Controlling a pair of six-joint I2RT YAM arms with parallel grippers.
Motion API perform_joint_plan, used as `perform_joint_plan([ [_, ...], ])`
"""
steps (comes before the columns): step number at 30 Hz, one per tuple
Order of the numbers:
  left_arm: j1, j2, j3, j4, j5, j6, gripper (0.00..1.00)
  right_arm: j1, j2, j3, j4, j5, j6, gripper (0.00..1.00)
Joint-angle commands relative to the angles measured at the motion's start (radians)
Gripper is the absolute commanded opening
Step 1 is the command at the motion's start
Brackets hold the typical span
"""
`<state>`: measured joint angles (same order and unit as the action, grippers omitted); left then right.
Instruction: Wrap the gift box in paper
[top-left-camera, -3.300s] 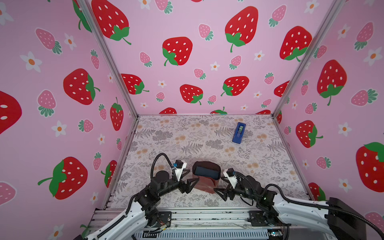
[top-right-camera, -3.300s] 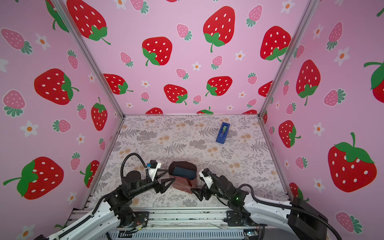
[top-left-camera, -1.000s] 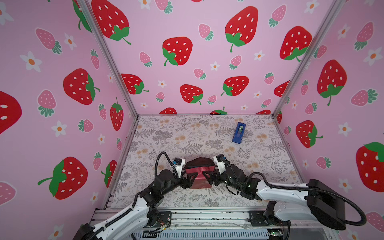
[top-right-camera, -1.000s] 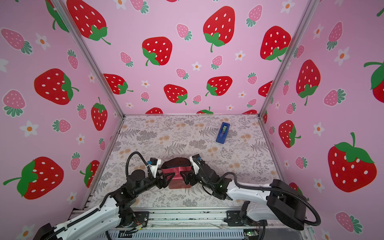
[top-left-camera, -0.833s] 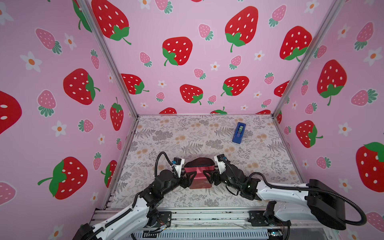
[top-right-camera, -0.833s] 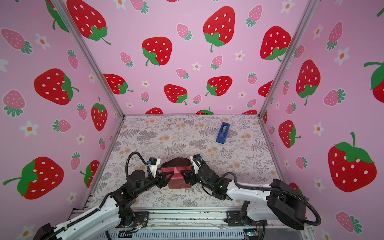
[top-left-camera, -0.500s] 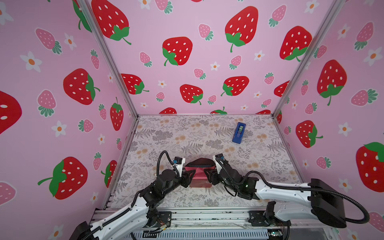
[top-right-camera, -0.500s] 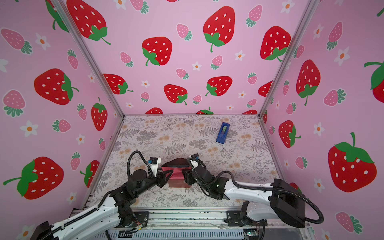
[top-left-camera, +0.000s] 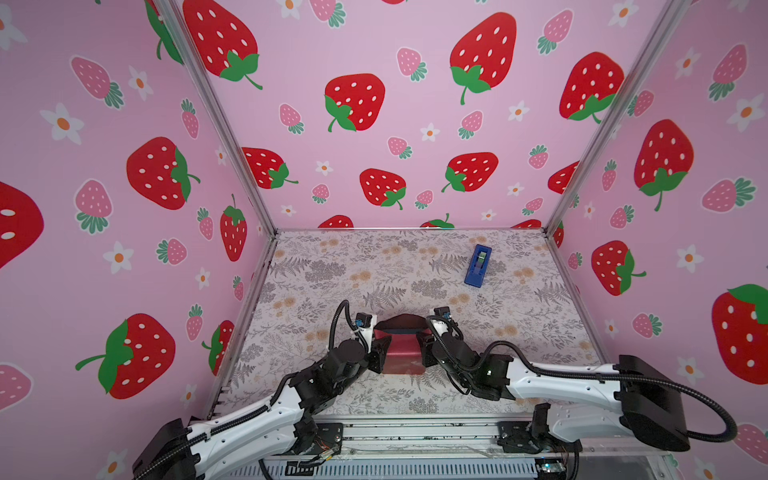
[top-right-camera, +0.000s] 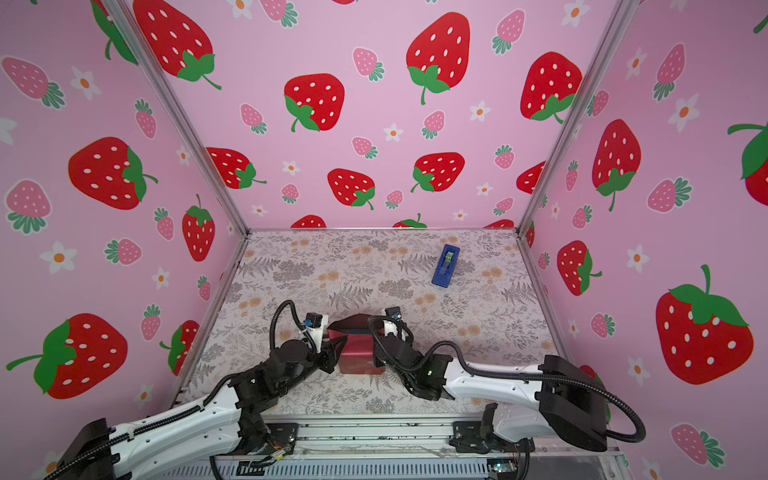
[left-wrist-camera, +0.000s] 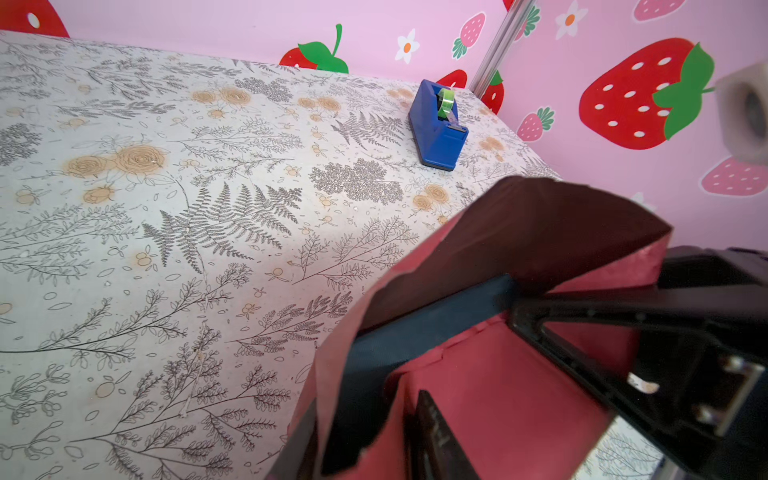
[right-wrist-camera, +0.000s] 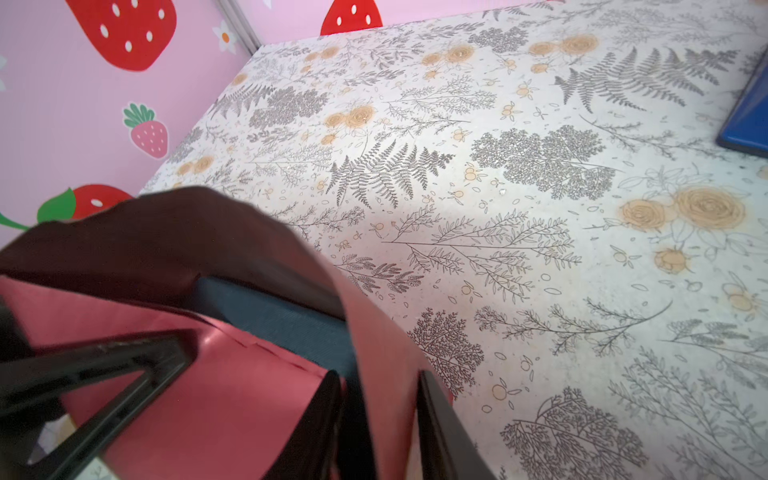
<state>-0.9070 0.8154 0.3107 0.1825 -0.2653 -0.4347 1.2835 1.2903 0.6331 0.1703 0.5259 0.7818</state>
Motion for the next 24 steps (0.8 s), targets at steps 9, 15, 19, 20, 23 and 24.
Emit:
perform_joint_plan([
  [9, -0.082, 0.079, 0.105, -0.008, -0.029, -0.035, 0.16, 0.028, 0.014, 0.034, -0.054, -0.011, 0.007, 0.15],
  [15, -0.09, 0.119, 0.168, -0.05, -0.045, -0.03, 0.11, 0.028, 0.001, 0.047, -0.066, 0.023, -0.004, 0.04],
  [19, -0.089, 0.134, 0.207, -0.063, -0.066, -0.018, 0.08, 0.025, -0.003, 0.078, -0.084, 0.067, -0.042, 0.0],
  [20, -0.09, 0.143, 0.225, -0.073, -0.072, -0.006, 0.07, 0.021, -0.004, 0.087, -0.085, 0.077, -0.057, 0.0],
  [23, -0.09, 0.177, 0.281, -0.098, -0.091, 0.038, 0.07, -0.006, 0.001, 0.125, -0.087, 0.085, -0.11, 0.0],
  [24, -0.09, 0.191, 0.299, -0.104, -0.099, 0.055, 0.04, -0.019, 0.007, 0.143, -0.087, 0.085, -0.131, 0.0],
])
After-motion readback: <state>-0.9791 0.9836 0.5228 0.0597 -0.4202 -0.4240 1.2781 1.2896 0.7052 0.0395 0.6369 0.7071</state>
